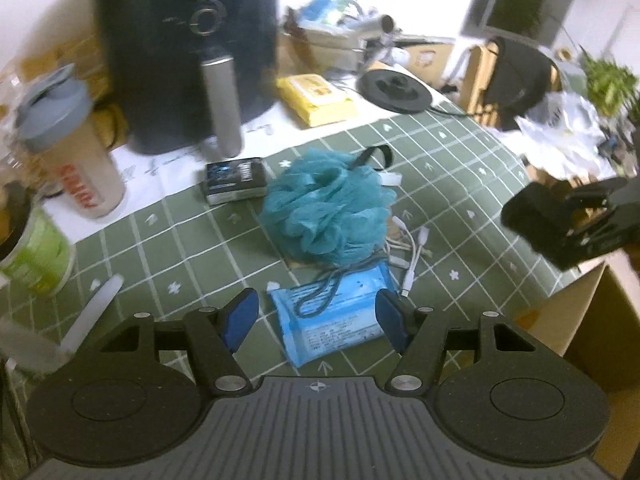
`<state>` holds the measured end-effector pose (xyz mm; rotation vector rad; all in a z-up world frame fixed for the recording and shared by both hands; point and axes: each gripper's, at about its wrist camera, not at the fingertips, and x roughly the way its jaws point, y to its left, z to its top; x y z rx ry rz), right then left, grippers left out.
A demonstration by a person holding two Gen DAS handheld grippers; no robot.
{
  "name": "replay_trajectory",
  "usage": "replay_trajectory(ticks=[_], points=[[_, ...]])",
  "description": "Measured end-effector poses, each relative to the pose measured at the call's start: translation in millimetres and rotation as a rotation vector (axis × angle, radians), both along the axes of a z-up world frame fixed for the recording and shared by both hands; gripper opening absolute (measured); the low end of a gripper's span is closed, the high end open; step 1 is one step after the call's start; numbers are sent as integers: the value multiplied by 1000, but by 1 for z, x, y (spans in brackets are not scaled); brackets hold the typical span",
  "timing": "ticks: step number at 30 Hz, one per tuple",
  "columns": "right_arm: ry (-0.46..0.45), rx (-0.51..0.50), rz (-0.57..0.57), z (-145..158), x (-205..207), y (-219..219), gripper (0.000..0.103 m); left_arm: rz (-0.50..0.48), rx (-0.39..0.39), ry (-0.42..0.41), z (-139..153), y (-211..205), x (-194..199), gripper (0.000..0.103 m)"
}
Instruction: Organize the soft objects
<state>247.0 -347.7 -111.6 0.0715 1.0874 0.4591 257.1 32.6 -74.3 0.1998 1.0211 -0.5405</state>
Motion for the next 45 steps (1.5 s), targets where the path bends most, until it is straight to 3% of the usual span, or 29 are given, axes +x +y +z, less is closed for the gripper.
replay_trajectory(ticks=[5, 7, 11, 23, 26, 28, 33, 45], points=[[-22, 35, -63, 15, -15, -11, 71, -78, 28, -2, -23, -17, 9, 63], [-25, 43, -82, 18, -22, -14, 71, -102, 42, 9, -34, -22, 14, 55], [-30, 56, -114, 24, -34, -18, 71, -142, 55, 24, -58, -29, 24, 54], [-35, 65, -191, 34, -62, -35, 71, -191, 51, 43, -104, -40, 44, 42], [-40, 55, -193, 36, -67, -36, 71, -180, 25, 43, -106, -39, 49, 38], [-39, 63, -198, 37, -70, -37, 71, -178, 5, 61, -106, -39, 53, 24], [-44, 72, -206, 38, -72, -41, 71, -214, 30, 71, -103, -46, 51, 7], [-81, 72, -177, 48, -69, -45, 71, -212, 31, 54, -80, -39, 34, 6]])
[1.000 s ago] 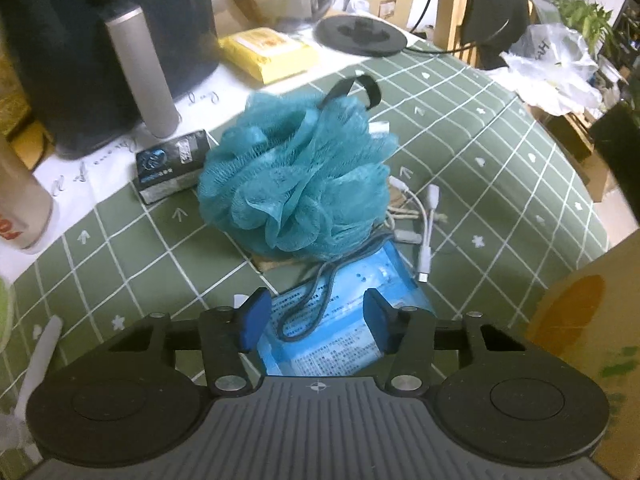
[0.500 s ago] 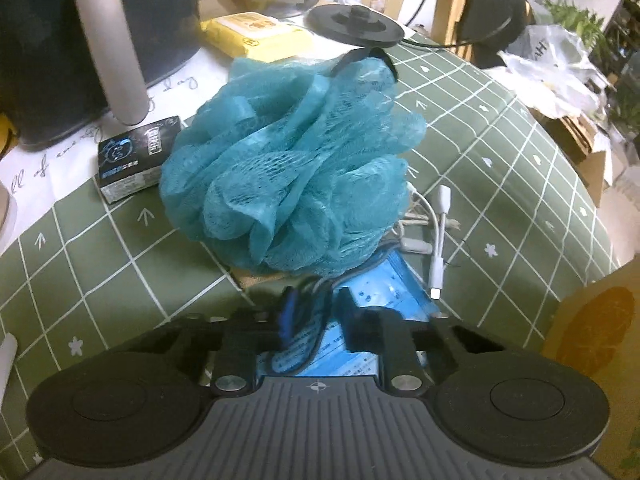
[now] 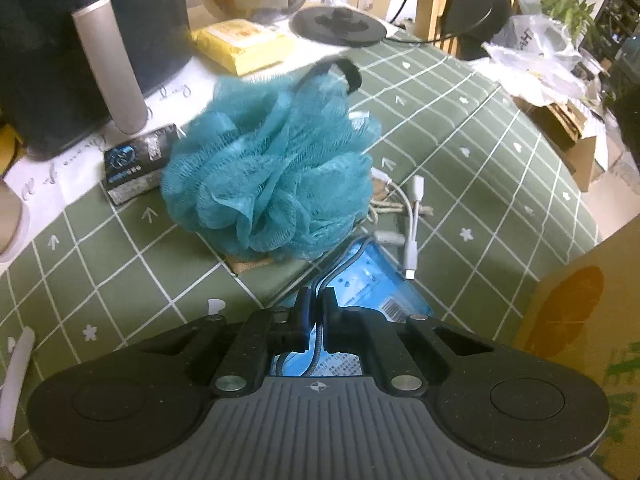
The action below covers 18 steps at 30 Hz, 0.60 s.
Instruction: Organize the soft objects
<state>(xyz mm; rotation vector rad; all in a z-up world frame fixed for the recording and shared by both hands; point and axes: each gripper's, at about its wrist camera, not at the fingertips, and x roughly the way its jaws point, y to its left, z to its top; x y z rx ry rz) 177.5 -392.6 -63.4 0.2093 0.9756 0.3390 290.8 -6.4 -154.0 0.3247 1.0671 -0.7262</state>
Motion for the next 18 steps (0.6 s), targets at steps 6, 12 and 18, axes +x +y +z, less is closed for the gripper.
replay_trajectory(ticks=[6, 12, 18], points=[[-29, 4, 19, 11, -2, -2, 71, 8, -37, -39, 24, 5, -15, 6], [-69, 14, 35, 26, -7, -5, 71, 48, -83, -79, 51, 9, -31, 6], [-107, 33, 55, 42, -10, -4, 71, 85, -119, -132, 82, 7, -49, 6]])
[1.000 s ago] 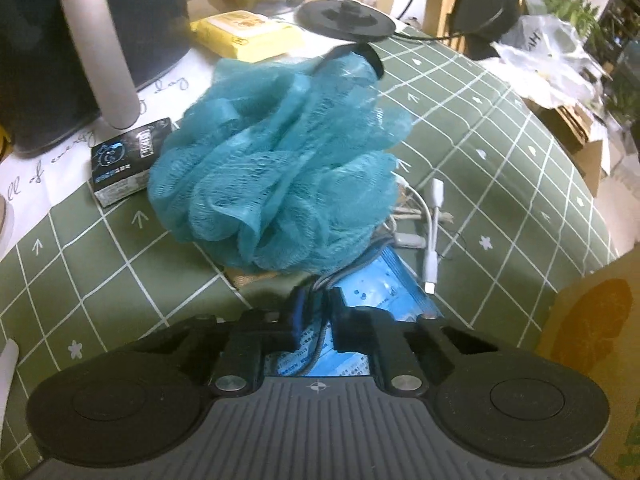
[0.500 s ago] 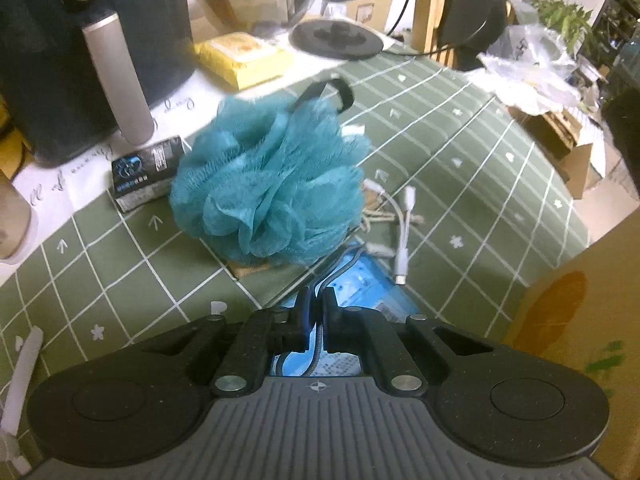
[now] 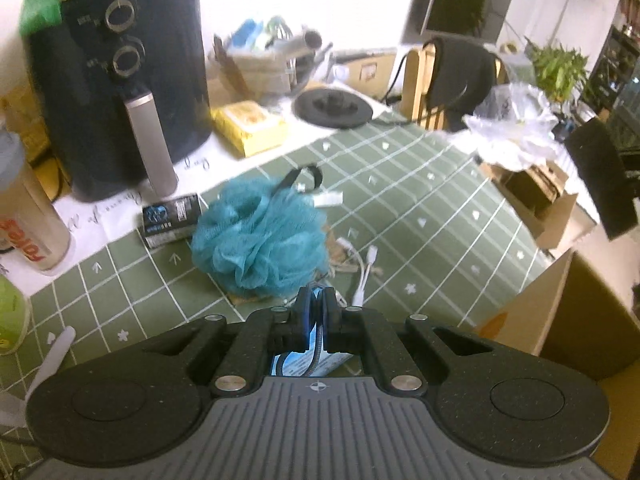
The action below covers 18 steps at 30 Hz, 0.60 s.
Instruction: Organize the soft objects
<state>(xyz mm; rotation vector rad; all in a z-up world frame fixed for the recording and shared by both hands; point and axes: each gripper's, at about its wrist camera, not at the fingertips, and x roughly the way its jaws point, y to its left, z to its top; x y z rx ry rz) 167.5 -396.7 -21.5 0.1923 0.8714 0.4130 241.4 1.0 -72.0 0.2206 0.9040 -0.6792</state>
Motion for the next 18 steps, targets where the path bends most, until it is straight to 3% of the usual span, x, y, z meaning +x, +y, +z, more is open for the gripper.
replay_trajectory(ticks=[10, 18], points=[[-40, 36, 71, 14, -5, 9, 71, 80, 0, -46, 54, -9, -39, 6], [-48, 68, 131, 17, -7, 19, 71, 170, 22, -4, 67, -11, -72, 6]])
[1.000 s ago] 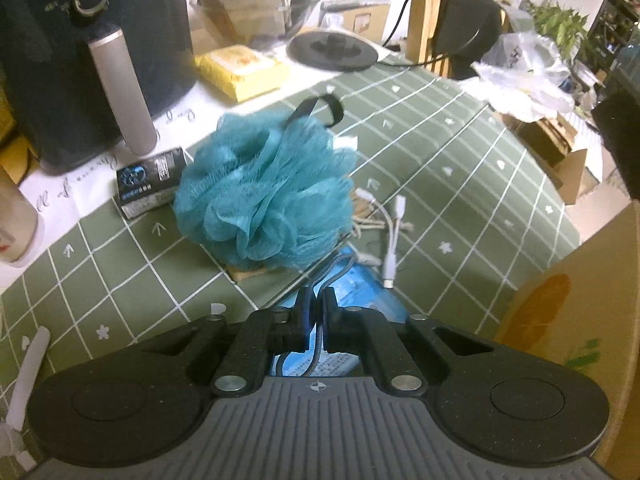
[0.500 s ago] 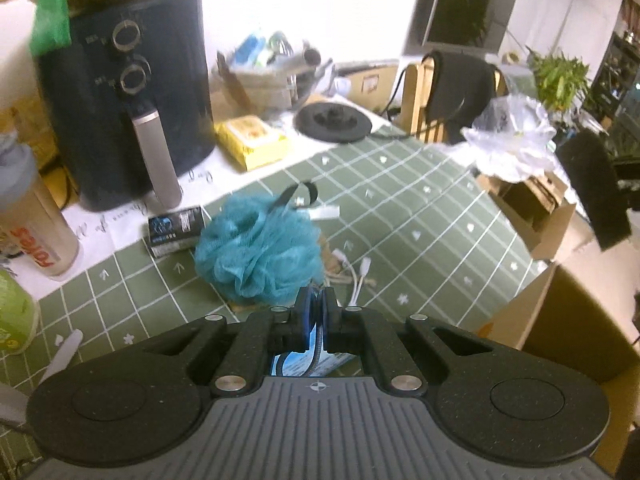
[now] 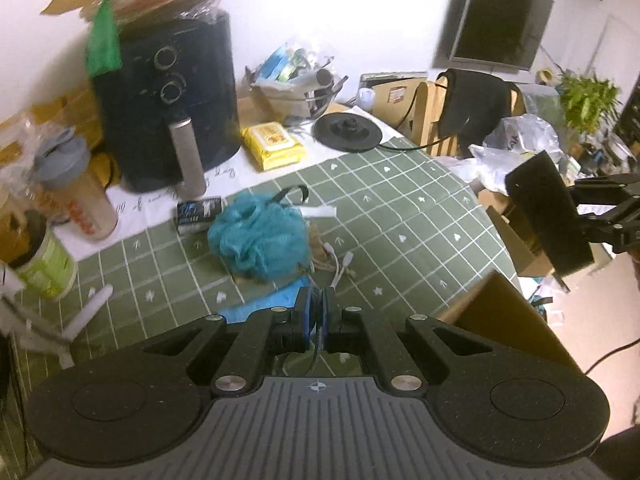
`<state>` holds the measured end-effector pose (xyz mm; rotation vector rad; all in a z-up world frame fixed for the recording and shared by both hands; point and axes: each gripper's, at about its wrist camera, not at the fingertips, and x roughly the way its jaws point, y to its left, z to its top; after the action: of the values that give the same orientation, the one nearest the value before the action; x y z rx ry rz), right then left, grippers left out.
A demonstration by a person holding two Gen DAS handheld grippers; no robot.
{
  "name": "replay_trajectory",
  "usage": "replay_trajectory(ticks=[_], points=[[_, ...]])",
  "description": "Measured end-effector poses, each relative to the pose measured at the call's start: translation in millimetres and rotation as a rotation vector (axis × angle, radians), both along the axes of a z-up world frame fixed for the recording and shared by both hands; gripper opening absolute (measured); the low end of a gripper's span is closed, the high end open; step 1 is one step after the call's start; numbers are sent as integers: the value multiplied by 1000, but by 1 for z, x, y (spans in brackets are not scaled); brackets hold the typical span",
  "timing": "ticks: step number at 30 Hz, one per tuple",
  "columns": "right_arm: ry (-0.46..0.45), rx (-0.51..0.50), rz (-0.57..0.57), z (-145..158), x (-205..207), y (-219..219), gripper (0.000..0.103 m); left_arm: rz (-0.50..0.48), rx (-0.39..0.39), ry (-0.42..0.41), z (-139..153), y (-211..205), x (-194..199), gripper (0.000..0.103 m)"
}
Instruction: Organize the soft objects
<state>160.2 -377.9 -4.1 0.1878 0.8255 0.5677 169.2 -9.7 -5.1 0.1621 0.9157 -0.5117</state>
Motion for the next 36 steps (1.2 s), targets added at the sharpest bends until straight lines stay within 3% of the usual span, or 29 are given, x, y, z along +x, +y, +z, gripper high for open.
replay_trajectory(ticks=[15, 25, 36], points=[[25, 52, 129, -4, -13, 27, 71, 116, -36, 138, -7, 5, -61, 6], [47, 53, 189, -13, -26, 41, 71, 160, -7, 292, -73, 5, -74, 6], [65, 29, 222, -18, -47, 47, 71, 152, 68, 272, -80, -7, -92, 8]])
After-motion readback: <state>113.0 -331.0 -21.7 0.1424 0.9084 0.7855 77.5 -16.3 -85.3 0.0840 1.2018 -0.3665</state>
